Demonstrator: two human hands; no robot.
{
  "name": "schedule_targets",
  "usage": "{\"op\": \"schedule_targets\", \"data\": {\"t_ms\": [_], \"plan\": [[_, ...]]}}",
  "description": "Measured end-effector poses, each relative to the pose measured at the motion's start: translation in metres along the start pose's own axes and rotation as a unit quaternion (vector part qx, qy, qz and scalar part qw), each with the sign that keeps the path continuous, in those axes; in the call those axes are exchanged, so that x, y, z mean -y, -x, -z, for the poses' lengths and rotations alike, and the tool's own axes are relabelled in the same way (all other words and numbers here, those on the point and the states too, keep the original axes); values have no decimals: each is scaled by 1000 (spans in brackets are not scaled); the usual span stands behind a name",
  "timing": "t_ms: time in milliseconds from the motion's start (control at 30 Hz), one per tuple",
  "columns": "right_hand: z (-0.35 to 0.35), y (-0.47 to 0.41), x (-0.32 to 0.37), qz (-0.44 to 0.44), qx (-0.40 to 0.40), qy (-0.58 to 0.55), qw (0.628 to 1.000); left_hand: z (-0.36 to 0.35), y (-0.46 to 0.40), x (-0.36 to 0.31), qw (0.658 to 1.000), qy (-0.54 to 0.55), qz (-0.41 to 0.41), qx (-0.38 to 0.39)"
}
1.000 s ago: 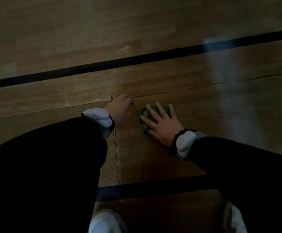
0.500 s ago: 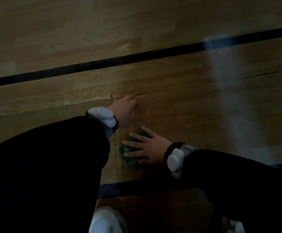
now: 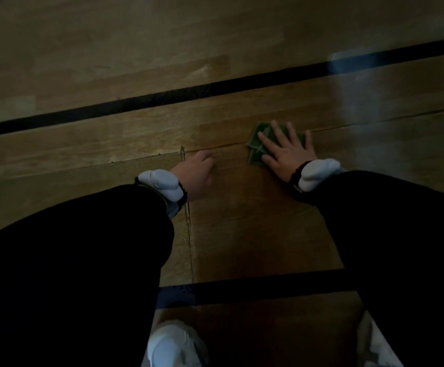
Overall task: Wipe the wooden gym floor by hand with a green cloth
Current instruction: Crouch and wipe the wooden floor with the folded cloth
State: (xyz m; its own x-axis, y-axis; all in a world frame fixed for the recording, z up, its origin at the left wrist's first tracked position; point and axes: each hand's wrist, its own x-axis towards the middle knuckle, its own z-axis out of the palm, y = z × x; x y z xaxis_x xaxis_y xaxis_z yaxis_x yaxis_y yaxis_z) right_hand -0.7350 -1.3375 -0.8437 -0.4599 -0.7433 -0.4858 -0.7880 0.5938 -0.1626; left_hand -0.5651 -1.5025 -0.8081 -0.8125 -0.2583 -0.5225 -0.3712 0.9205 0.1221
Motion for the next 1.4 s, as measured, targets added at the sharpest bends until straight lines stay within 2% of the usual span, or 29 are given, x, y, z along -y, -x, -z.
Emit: {"op": "schedule_targets", "data": {"t_ms": [100,200,300,400,567,667,767,933,1167,1400], "plan": [[-4,-2,0,-27,-16,10,999,-1,3,3,1000,-1,7,10],[-4,7,23,3,2,46,999,0,4,5,1000,-1,11,7],[-7,21,56,93,53,79,991,4,4,3,1000,5,18,-17],[-25,34,86,199,69,107,972,9,1,2,999,19,20,-40],[-63,59,112,370,64,159,913,10,-1,-3,999,5,15,-30],[-75,68,115,416,59,179,889,9,-2,-8,1000,-9,9,-22],[-71,66,109,429,52,173,885,10,-3,-14,1000,-17,0,-22],[-63,58,76,348,32,141,926,16,-4,-26,1000,-13,-11,-27],[-27,37,-2,122,20,86,989,13,-5,-35,999,-27,-36,-23],[-18,30,-68,-68,-18,13,997,10,-4,-34,999,-26,-38,-19]]}}
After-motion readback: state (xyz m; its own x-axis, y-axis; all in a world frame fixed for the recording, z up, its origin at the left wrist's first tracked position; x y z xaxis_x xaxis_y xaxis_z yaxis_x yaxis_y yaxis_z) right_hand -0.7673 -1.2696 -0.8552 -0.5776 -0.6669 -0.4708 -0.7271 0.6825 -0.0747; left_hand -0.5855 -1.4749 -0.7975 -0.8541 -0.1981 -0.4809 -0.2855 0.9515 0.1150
